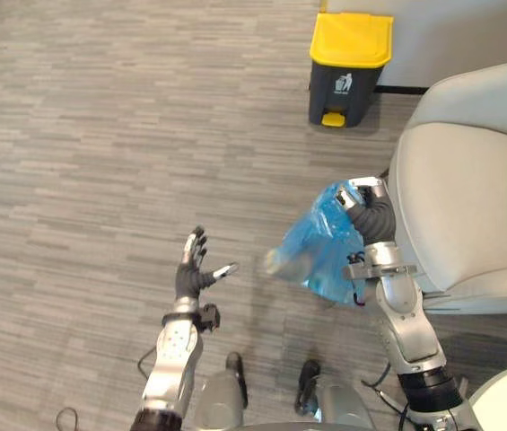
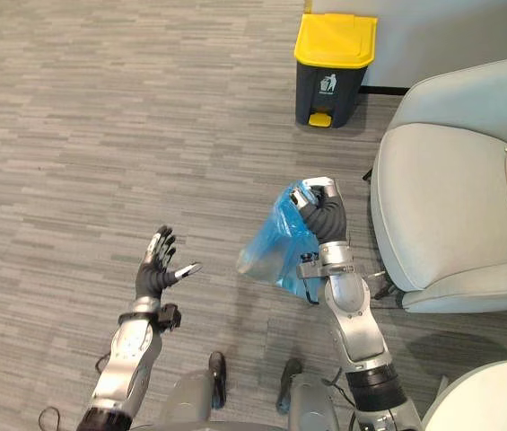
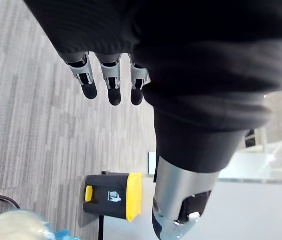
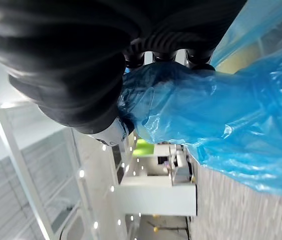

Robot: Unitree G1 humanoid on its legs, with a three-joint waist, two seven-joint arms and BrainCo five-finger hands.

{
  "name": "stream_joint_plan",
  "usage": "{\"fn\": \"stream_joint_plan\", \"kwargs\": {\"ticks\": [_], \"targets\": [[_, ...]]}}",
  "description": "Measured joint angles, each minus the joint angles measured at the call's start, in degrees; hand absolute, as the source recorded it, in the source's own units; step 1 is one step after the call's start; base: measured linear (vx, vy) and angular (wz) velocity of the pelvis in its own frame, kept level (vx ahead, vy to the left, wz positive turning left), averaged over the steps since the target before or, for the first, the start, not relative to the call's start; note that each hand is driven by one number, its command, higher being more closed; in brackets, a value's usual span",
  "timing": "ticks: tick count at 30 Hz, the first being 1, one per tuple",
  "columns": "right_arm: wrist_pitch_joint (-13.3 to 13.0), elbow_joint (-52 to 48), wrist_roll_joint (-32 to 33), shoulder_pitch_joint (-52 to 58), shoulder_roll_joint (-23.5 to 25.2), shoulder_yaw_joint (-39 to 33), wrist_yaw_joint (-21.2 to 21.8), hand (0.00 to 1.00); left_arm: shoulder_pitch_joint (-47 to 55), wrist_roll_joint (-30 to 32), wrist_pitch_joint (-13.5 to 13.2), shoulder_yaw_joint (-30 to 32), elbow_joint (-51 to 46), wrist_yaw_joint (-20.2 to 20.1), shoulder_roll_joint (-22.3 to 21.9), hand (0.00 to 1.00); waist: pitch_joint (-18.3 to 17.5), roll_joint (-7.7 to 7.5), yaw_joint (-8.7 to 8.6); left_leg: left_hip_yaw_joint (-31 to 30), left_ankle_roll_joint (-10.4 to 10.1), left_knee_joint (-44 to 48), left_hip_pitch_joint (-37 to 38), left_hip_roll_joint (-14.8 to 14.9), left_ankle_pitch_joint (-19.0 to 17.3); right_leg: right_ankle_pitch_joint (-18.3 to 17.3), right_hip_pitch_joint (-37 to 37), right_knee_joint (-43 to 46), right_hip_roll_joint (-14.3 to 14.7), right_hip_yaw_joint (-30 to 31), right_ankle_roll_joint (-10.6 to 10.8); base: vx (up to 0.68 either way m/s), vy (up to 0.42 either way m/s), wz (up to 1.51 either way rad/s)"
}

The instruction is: Gather rubbish on tea table into small bin, then transfer packed bag to large trash can.

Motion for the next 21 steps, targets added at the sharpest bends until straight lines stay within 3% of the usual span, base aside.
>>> {"fn": "stream_joint_plan", "kwargs": {"ticks": [4, 9, 13, 14, 21], "targets": [[0.18, 1.72, 1.33, -1.37, 0.99, 7.86, 4.04, 1.00, -3.31, 5.32, 0.04, -4.44, 4.00, -0.11, 3.19, 0.00, -1.38, -1.79, -0.79, 1.49, 1.81, -2.99, 2.05, -1.28, 2.27, 3.88, 1.86, -4.26, -0.64, 1.19, 1.41, -0.08, 0.133, -0.11], [0.31, 2.49, 4.50, -5.33, 4.04, 17.08, 6.86, 1.00, -5.15, 5.46, 0.34, -10.71, 6.77, -1.42, 3.71, 0.00, -2.98, -2.96, -0.83, 3.55, 2.90, -6.00, 3.74, -2.11, 4.07, 8.33, 3.22, -9.48, -0.29, 3.40, 2.19, -0.09, 0.105, -0.22], [0.68, 4.23, 6.45, -6.81, 5.59, 23.86, 7.88, 1.00, -7.94, 5.83, 0.35, -12.33, 9.85, -1.03, 3.60, 0.00, -3.80, -3.54, -0.80, 4.56, 2.95, -6.59, 5.05, -1.94, 4.40, 10.23, 4.84, -12.14, 0.34, 4.40, 2.08, -0.06, 0.029, -0.16], [1.49, 4.90, 7.79, -6.99, 5.87, 26.59, 8.02, 1.00, -9.82, 6.48, 0.34, -12.67, 11.50, -0.51, 3.63, 1.00, -4.63, -3.86, -0.84, 4.71, 2.78, -7.54, 5.42, -1.91, 4.99, 10.78, 5.03, -12.93, 0.59, 4.58, 2.04, -0.05, 0.022, -0.09], [2.99, 8.77, 15.79, -12.07, 6.07, 30.73, 9.98, 1.00, -14.45, 8.11, 0.78, -12.88, 14.54, 1.70, 6.12, 1.00, -5.17, -4.39, -0.88, 4.83, 2.38, -9.43, 6.62, -1.82, 6.56, 13.67, 6.89, -16.84, 1.75, 4.96, 1.39, -0.05, 0.020, -0.05]]}}
